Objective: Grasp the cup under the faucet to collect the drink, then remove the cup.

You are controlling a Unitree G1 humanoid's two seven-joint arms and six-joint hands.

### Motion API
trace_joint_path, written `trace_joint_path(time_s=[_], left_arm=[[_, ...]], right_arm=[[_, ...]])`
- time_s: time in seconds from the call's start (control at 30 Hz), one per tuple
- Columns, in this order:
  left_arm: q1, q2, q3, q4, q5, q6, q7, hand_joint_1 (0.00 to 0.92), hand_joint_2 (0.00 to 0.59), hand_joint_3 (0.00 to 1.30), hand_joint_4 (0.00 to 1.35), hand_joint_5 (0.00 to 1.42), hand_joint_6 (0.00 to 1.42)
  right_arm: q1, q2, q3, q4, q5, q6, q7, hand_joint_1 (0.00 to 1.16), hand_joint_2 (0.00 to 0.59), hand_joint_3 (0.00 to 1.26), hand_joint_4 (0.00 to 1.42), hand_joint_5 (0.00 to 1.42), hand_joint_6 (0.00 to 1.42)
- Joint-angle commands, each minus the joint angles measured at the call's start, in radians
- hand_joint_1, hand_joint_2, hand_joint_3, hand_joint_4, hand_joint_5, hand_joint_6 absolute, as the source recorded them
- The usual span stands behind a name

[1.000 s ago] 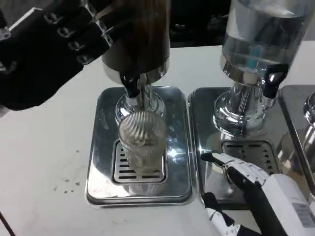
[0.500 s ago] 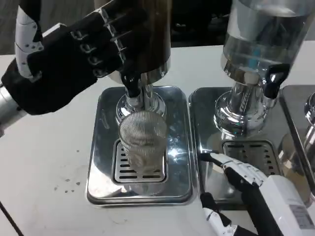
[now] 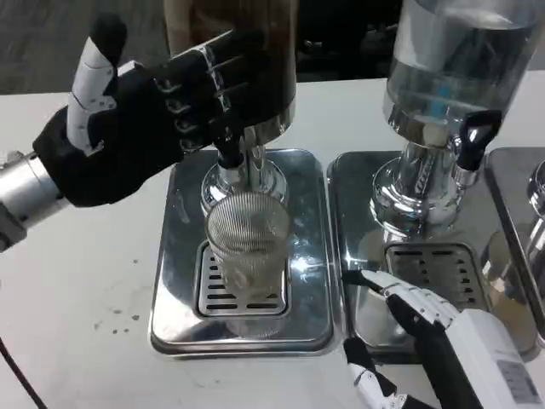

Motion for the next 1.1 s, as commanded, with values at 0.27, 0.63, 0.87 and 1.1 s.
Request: trace_joint_path(time_s=[0.27,0.63,0.87,1.1], left_arm=[[0.012,-0.021,-0.042,0.023,0.105,-0.113,-0.01,0.0,0.109,0.07,0.0,0.07,0.0],[0.034,-0.023,-0.076,0.032,0.182,-0.25,0.012,0.0,0.104,0.07,0.0,0.07,0.0],[0.058,-0.029,-0.081,0.029,0.21,-0.363,0.056,0.0,0.103,0.08,0.0,0.08,0.0],[0.062,-0.033,-0.096,0.044,0.232,-0.454,0.08,0.0,0.096,0.09,0.01,0.09,0.0]], right_arm=[[-0.018,-0.004,0.002,-0.004,0.006,0.008,-0.003,0.54,0.486,0.26,0.2,0.21,0.16],[-0.043,-0.016,-0.004,-0.007,0.023,0.016,0.01,0.54,0.486,0.26,0.2,0.21,0.16],[-0.038,-0.024,-0.015,-0.02,0.03,0.026,0.012,0.54,0.486,0.26,0.21,0.21,0.16],[-0.036,-0.024,-0.026,-0.031,0.033,0.031,0.013,0.54,0.486,0.27,0.21,0.21,0.16]])
